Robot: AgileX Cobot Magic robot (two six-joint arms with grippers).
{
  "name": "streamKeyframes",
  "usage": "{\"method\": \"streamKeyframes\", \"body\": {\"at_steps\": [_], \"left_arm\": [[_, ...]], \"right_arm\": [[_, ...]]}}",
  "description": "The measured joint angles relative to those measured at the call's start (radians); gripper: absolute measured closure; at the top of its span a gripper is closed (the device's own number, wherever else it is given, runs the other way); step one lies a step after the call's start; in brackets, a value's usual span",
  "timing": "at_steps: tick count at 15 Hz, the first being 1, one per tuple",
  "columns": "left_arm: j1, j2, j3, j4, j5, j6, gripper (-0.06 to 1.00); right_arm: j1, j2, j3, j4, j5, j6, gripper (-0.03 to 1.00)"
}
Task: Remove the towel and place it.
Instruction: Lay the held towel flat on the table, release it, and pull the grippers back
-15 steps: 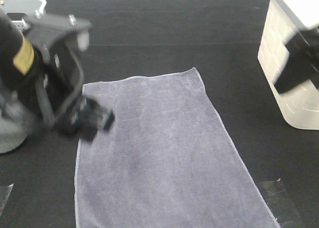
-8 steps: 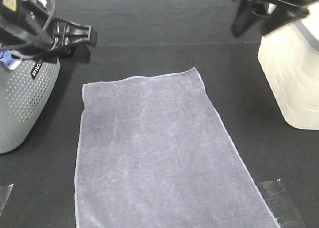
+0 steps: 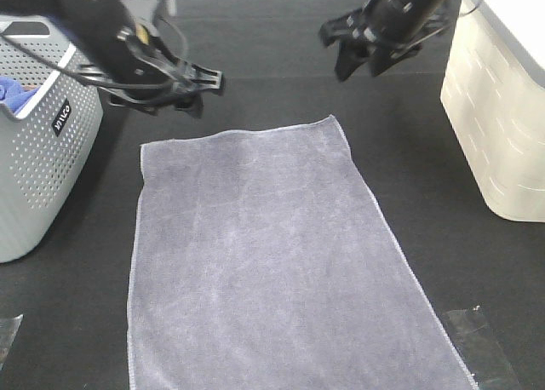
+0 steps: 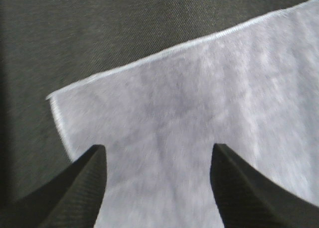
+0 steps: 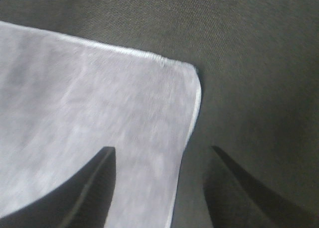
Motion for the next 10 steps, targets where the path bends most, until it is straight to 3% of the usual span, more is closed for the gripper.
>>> {"method": "streamKeyframes", "body": {"at_steps": [4,10], "left_arm": [[0.000,0.104,-0.117,-0.009,0.083,0.000,0.36],[0.000,0.113,-0.135,-0.009,0.107,0.020,0.36]], "right_arm": [[0.000,0.191,-0.140,-0.004,-0.028,-0.011,0.46],[-0.001,0.373,-0.293,-0.038,-0.063,-0.011,0.46]]}}
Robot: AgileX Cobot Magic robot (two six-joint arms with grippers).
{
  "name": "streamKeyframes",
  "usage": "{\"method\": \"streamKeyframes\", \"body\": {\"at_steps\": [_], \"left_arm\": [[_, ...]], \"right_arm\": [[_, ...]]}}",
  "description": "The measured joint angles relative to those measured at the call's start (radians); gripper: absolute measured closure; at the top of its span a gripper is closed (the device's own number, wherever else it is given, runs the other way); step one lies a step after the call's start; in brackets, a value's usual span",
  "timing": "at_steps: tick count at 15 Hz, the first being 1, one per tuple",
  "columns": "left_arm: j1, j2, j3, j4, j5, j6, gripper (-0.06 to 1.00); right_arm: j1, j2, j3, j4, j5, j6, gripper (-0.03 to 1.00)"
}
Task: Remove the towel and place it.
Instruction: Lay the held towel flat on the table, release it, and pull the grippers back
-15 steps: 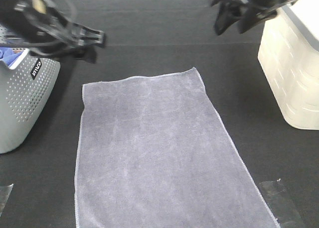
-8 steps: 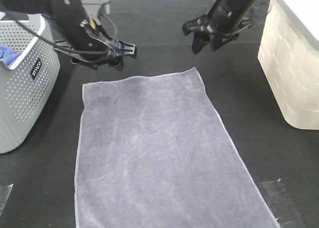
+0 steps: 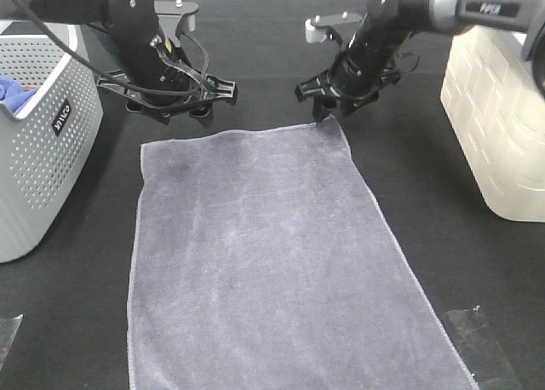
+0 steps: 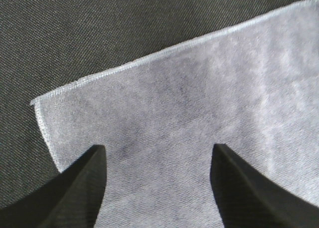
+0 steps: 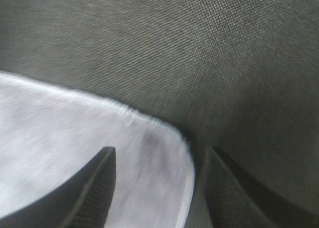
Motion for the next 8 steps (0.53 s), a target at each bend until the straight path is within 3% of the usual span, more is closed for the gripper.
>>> {"method": "streamKeyframes", "body": {"at_steps": [5,8], "left_arm": [[0.000,0.002,0.000,0.000,0.026,0.006,0.36],[0.000,0.002,0.000,-0.005,0.033,0.006,0.36]], "right_arm": [[0.000,0.050,-0.005,-0.010,-0.017,0.000,0.46],[0.000,0.062,-0.007,-0.014,-0.020,0.000,0.53]]}}
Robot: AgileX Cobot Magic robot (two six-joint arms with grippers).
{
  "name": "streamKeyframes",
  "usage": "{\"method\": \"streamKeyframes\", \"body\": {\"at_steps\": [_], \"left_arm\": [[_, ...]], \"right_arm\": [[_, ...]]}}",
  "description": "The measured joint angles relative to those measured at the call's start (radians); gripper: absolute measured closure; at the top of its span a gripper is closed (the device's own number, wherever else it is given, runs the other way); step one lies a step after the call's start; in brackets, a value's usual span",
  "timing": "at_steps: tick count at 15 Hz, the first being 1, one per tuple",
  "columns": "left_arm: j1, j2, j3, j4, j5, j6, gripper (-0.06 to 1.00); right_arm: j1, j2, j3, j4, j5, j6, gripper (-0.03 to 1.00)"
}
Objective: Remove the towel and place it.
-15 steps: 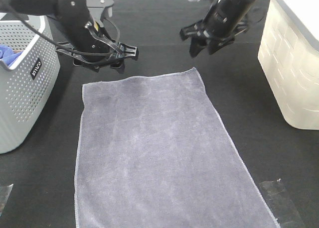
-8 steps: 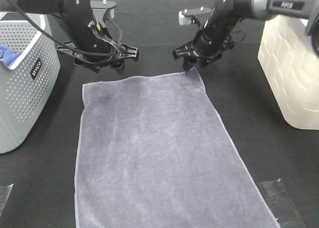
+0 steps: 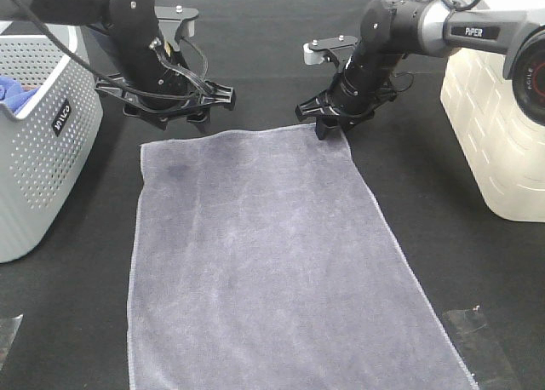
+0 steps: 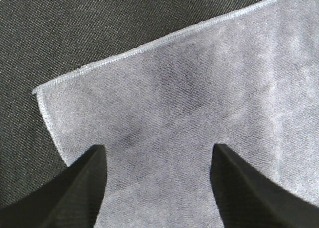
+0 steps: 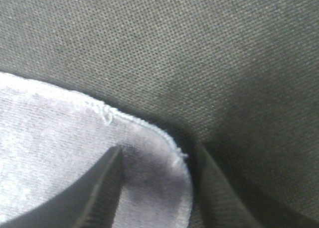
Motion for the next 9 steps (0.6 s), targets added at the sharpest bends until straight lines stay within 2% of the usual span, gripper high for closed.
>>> {"method": "streamKeyframes", "body": {"at_steps": [2,3,5,6,9], "left_arm": [[0.000,0.000,0.000,-0.001,0.002,0.000,0.36],[0.000,0.000,0.000,-0.002,0.002,0.000,0.36],[0.000,0.000,0.000,-0.002,0.005,0.000,0.36],[0.000,0.000,0.000,-0.003,0.006,0.000,0.36],[0.000,0.002,0.000,-0.003,0.016,0.000,0.35]], "right_arm": [[-0.001,0.000,-0.001,0.000,0.000,0.000,0.56],[-0.001,0.001,-0.001,-0.003,-0.001,0.000,0.62],[-0.001,0.001,-0.001,0.005,0.000,0.000,0.89],[0.000,0.002,-0.001,0.007,0.001,0.000,0.97],[0.000,-0.002,-0.001,-0.028,0.007,0.033,0.97]]}}
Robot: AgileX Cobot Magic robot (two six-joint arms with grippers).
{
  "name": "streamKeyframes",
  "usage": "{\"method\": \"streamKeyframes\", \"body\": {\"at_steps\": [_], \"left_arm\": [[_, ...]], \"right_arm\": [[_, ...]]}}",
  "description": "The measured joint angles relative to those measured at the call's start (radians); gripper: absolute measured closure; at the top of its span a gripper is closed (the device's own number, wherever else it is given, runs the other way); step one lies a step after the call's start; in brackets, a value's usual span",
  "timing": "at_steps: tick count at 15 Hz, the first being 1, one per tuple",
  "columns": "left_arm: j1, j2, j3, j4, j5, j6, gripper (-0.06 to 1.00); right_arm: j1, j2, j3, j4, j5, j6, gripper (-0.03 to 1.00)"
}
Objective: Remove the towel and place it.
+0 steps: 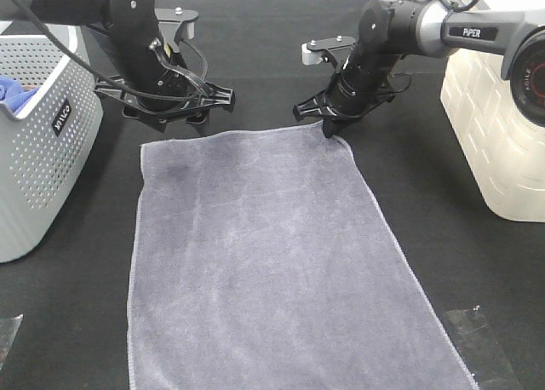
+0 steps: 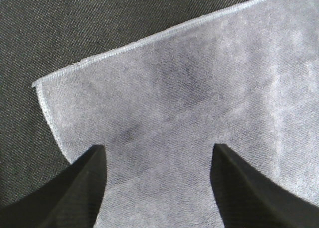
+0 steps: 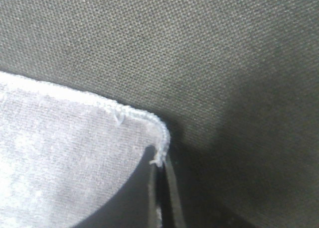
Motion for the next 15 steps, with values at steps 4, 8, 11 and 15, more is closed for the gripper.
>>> {"method": "streamKeyframes", "body": {"at_steps": [4,8,11,15], "left_arm": [[0.000,0.023,0.000,0.014,-0.042,0.000,0.36],[0.067,0.080,-0.068,-0.016,-0.086,0.000,0.36],[0.104,0.184,-0.202,-0.047,-0.050,0.000,0.36],[0.104,0.325,-0.366,-0.062,0.065,0.015,0.36]], "right_arm": [[0.000,-0.055,0.000,-0.212,0.063,0.115,0.97],[-0.001,-0.070,0.000,-0.297,0.108,0.156,0.97],[-0.001,-0.070,0.000,-0.339,0.124,0.181,0.97],[-0.001,-0.070,0.000,-0.343,0.124,0.181,0.97]]}}
